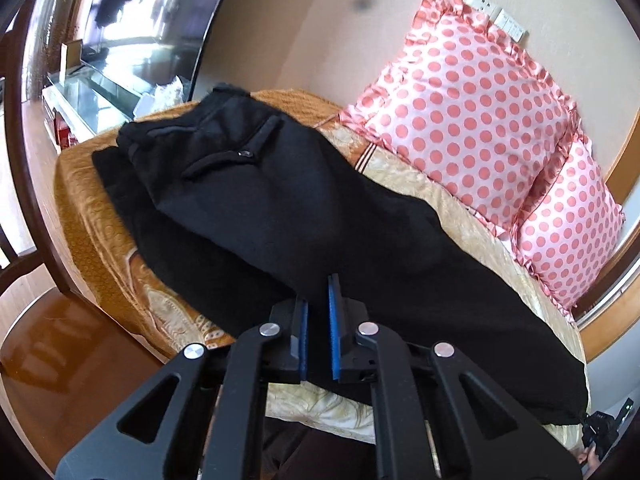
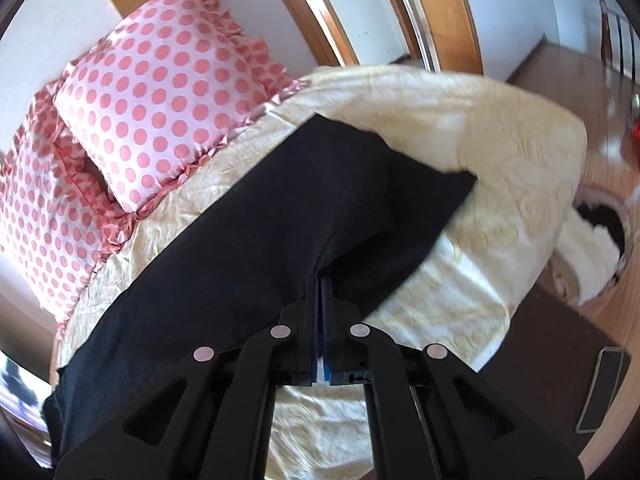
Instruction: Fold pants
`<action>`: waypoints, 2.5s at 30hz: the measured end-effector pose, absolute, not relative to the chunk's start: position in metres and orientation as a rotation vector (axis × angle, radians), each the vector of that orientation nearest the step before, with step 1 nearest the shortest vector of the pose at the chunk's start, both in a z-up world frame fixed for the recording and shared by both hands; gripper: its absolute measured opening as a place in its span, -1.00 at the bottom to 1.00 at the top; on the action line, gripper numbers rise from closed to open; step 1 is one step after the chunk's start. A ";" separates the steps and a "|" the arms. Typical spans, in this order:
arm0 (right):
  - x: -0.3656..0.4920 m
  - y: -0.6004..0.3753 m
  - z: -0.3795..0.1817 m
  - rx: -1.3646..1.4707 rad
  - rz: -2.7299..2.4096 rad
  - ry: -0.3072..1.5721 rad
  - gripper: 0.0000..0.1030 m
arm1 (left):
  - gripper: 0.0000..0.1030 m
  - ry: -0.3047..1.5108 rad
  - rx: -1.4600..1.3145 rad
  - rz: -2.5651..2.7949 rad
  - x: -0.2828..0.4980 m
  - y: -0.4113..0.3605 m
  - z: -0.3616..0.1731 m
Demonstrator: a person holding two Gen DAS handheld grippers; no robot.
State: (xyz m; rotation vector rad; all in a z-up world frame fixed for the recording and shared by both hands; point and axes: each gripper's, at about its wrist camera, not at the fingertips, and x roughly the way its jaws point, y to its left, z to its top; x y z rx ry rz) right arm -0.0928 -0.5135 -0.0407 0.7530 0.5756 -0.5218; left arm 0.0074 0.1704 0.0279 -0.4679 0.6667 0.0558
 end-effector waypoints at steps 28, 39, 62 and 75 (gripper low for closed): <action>-0.090 -0.568 -0.050 0.940 -0.517 0.494 -0.88 | -0.78 0.694 -0.427 0.092 0.005 0.165 0.020; -0.059 -0.510 -0.036 0.305 -0.865 0.683 -0.40 | -0.74 0.721 -0.382 0.066 0.008 0.160 0.017; -0.016 -0.409 -0.040 0.040 -0.482 0.682 0.13 | -0.10 0.701 -0.155 0.280 0.039 0.187 0.015; -0.101 -0.534 -0.034 0.414 -0.801 0.580 0.36 | 0.19 0.611 -0.189 0.223 0.025 0.185 0.018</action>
